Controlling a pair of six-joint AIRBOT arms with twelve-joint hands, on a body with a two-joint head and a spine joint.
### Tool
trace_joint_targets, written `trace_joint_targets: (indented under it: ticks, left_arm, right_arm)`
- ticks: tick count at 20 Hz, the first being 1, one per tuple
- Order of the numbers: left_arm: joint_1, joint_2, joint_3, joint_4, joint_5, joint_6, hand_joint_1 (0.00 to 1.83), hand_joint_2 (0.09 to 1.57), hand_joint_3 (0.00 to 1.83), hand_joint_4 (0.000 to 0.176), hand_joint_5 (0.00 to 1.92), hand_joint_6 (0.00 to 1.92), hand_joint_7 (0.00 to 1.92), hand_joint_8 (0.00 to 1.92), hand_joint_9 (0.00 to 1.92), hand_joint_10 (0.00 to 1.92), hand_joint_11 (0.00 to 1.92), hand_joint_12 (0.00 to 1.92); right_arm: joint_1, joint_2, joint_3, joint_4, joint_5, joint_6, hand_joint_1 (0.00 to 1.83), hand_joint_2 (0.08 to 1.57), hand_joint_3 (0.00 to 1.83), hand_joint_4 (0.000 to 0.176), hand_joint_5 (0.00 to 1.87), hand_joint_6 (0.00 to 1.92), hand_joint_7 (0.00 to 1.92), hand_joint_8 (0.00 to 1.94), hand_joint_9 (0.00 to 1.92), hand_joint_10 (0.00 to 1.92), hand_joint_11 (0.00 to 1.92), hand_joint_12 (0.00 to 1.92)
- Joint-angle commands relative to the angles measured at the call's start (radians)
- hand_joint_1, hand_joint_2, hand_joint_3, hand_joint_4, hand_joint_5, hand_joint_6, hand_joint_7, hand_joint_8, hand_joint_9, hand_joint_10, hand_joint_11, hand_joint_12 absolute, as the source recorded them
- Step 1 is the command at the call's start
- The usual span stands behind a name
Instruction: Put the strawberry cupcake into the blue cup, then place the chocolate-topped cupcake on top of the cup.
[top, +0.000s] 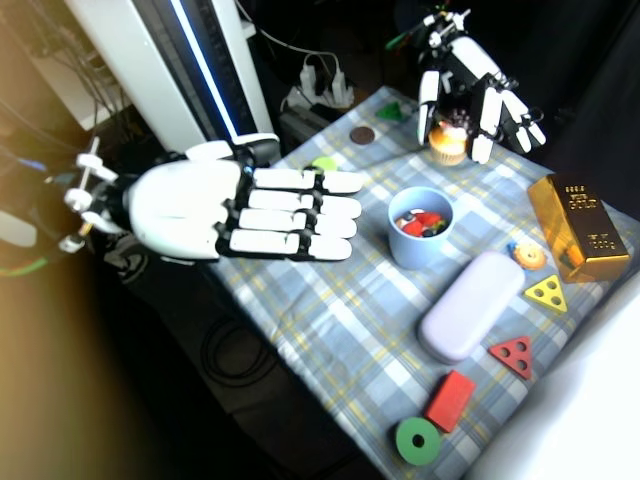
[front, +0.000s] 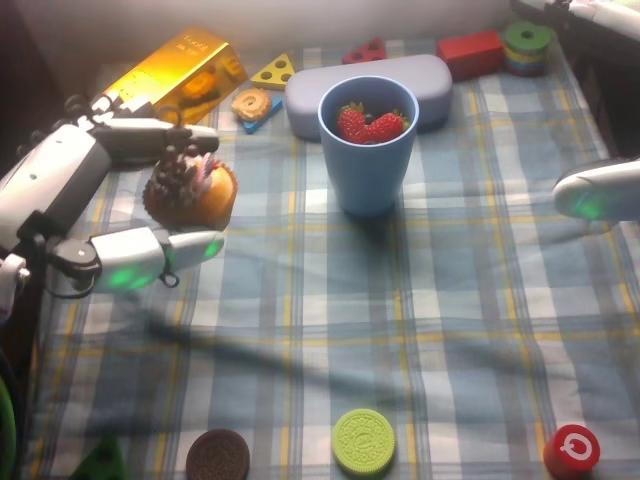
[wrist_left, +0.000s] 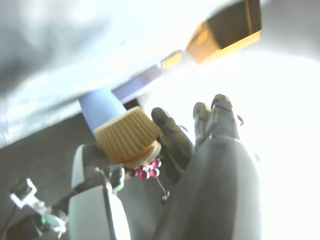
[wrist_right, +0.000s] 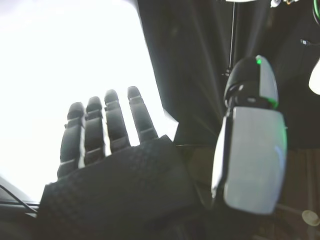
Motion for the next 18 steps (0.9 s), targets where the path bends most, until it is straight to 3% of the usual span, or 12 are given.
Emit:
trace_joint_targets:
  ticks: [1,3,4,5,6,7,11,14,15,16,17,18]
  left_arm:
    - [-0.014,0.008,0.009,0.028,-0.126,-0.004,1.02,0.99,0.0,0.068,0.77,0.0,0.73,0.0,0.16,0.0,0.0,0.0]
    - [-0.036,0.008,0.018,0.039,-0.125,-0.004,0.99,0.97,0.0,0.075,0.78,0.01,0.62,0.0,0.16,0.0,0.0,0.0]
    - [-0.047,0.006,0.023,0.041,-0.123,-0.004,1.01,0.97,0.0,0.0,0.78,0.0,0.67,0.02,0.15,0.0,0.0,0.0]
    - [-0.06,0.003,0.029,0.047,-0.119,-0.004,1.01,0.98,0.0,0.0,0.78,0.0,0.69,0.03,0.13,0.0,0.0,0.0]
    - [-0.071,0.0,0.034,0.055,-0.113,-0.004,1.01,0.98,0.0,0.063,0.77,0.0,0.55,0.0,0.1,0.0,0.0,0.0]
    - [-0.083,-0.002,0.038,0.062,-0.108,-0.004,1.01,0.97,0.0,0.088,0.79,0.01,0.41,0.0,0.08,0.0,0.0,0.0]
    - [-0.143,-0.038,0.074,0.099,-0.088,-0.004,1.05,1.0,0.01,0.082,0.81,0.01,0.28,0.0,0.02,0.0,0.0,0.0]
    - [-0.184,-0.068,0.102,0.119,-0.059,-0.004,0.87,1.14,0.02,0.102,0.79,0.0,0.26,0.01,0.02,0.01,0.0,0.0]
    - [-0.191,-0.075,0.109,0.119,-0.054,-0.004,0.92,1.18,0.01,0.161,0.79,1.0,0.31,0.0,0.07,0.0,0.0,0.0]
    - [-0.196,-0.08,0.115,0.119,-0.049,-0.004,0.84,1.17,0.0,0.127,0.7,0.43,0.33,0.01,0.14,0.01,0.0,0.0]
    - [-0.206,-0.089,0.125,0.119,-0.045,-0.004,0.85,1.15,0.0,0.116,0.76,0.15,0.33,0.0,0.13,0.01,0.0,0.0]
    - [-0.215,-0.093,0.131,0.121,-0.043,-0.004,0.85,1.15,0.0,0.116,0.76,0.15,0.33,0.0,0.13,0.01,0.0,0.0]
  right_arm:
    - [0.007,-0.002,0.003,0.025,0.119,0.004,0.0,0.89,0.0,0.021,0.0,0.0,0.07,0.0,0.03,0.01,0.05,0.03]
    - [0.007,-0.002,0.003,0.026,0.119,0.004,0.0,0.9,0.0,0.02,0.0,0.0,0.05,0.0,0.02,0.0,0.05,0.03]
    - [0.007,-0.002,0.004,0.027,0.119,0.004,0.0,0.91,0.01,0.017,0.0,0.0,0.04,0.0,0.01,0.0,0.03,0.03]
    - [0.007,-0.002,0.004,0.027,0.119,0.004,0.0,0.91,0.01,0.019,0.0,0.0,0.05,0.0,0.02,0.01,0.05,0.04]
    - [0.007,-0.002,0.003,0.027,0.119,0.004,0.0,0.9,0.0,0.021,0.0,0.0,0.05,0.0,0.03,0.01,0.06,0.05]
    - [0.007,-0.001,0.003,0.027,0.119,0.004,0.0,0.9,0.0,0.031,0.0,0.0,0.05,0.0,0.03,0.01,0.05,0.05]
    - [0.007,-0.002,0.003,0.027,0.12,0.004,0.0,0.89,0.0,0.038,0.0,0.0,0.06,0.01,0.05,0.01,0.11,0.08]
    - [0.007,-0.005,0.003,0.027,0.12,0.004,0.0,0.88,0.01,0.03,0.0,0.0,0.06,0.0,0.0,0.0,0.0,0.19]
    - [0.007,-0.005,0.003,0.027,0.12,0.004,0.0,0.88,0.0,0.019,0.0,0.0,0.06,0.0,0.0,0.0,0.0,0.13]
    - [0.007,-0.006,0.003,0.027,0.12,0.004,0.0,0.87,0.0,0.021,0.0,0.0,0.07,0.0,0.0,0.0,0.0,0.07]
    - [0.007,-0.006,0.004,0.027,0.12,0.004,0.0,0.86,0.0,0.034,0.0,0.0,0.08,0.0,0.0,0.0,0.0,0.01]
    - [0.007,-0.007,0.004,0.027,0.12,0.004,0.0,0.86,0.0,0.034,0.0,0.0,0.08,0.0,0.0,0.0,0.0,0.01]
